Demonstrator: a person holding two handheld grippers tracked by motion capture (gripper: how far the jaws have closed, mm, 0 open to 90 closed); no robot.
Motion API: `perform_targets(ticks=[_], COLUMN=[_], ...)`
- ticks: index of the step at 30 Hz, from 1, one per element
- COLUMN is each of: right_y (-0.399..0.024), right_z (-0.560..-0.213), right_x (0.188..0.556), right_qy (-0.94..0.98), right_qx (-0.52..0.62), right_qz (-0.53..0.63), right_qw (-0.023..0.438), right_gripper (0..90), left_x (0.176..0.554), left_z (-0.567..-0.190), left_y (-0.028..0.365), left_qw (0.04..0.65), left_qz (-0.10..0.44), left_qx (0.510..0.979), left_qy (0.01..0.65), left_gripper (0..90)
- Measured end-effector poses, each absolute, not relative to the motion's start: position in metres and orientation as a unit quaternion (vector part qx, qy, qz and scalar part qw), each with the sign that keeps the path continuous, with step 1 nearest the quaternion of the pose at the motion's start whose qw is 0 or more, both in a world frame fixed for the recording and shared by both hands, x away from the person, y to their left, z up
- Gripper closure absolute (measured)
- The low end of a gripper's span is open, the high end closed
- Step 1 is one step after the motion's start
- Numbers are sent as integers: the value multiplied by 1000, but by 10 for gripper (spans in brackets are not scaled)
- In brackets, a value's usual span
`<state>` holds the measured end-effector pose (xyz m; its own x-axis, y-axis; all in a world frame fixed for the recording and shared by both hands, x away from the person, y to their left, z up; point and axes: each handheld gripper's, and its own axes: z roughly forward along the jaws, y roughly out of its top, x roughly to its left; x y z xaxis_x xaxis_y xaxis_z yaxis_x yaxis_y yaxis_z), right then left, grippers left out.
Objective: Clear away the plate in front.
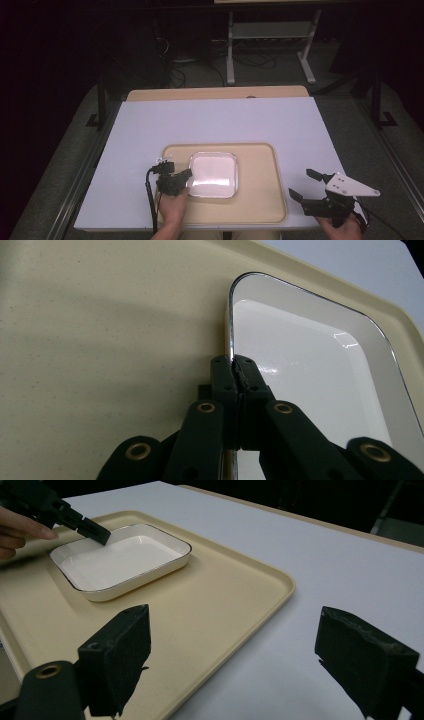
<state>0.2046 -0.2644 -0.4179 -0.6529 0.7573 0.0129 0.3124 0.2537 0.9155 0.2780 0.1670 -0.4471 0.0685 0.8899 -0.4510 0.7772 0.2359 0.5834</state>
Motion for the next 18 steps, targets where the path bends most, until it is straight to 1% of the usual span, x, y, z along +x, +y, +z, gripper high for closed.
perform_targets(ticks=[18], right_y=[-265], right_z=[-418], right_x=[205], right_qy=[761], right_qx=[350], right_qz=[499], right_qw=[223], right_gripper=[137], left_x=[271], left_z=[-446], left_y=[156], left_qw=[392], left_qz=[80], left_qx=[603], left_qy=[690], left_gripper=[878])
